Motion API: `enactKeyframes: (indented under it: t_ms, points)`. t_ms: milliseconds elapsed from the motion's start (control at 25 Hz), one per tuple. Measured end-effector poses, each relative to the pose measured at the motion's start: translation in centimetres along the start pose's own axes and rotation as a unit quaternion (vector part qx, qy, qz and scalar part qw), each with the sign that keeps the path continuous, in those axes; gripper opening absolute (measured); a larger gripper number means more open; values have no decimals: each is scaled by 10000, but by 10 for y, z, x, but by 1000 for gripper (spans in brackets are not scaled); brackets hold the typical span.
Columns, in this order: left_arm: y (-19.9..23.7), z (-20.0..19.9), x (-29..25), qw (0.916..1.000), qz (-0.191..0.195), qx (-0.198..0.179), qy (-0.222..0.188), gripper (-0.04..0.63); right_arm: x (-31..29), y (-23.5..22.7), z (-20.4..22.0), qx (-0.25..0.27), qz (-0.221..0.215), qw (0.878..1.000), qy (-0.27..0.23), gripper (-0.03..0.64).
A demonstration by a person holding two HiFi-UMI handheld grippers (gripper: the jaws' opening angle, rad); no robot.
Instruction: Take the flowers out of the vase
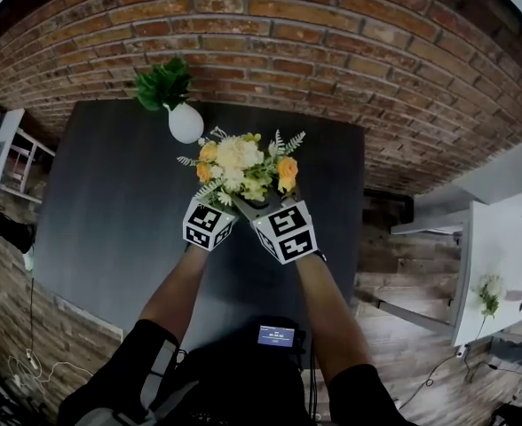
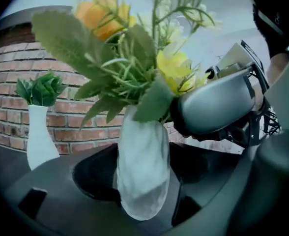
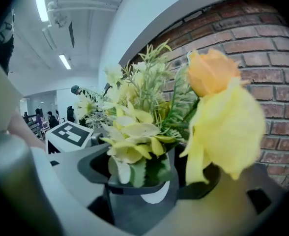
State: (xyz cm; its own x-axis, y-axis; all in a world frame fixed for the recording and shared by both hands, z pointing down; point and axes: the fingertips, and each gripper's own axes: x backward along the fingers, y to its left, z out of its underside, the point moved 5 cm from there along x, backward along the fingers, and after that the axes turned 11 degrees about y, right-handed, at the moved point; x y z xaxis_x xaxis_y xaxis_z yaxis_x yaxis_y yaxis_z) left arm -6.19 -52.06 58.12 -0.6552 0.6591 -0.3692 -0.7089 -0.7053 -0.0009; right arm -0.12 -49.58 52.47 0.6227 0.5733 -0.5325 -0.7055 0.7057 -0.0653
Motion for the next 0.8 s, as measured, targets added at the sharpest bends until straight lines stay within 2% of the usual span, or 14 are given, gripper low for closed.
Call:
enactKeyframes:
  t_ms: [480, 680, 800]
  points:
    - [-5, 0, -1, 9995, 231, -189, 39, 328, -27, -7, -19, -103, -134, 9999, 31, 333]
    - [-3, 0, 0, 9995, 260, -151, 26, 328, -33, -7, -23, 58, -247, 9997, 59, 330]
    - [-3, 1, 0, 9995, 280, -151, 44, 328, -32, -9, -23, 130, -184, 9997, -11, 273]
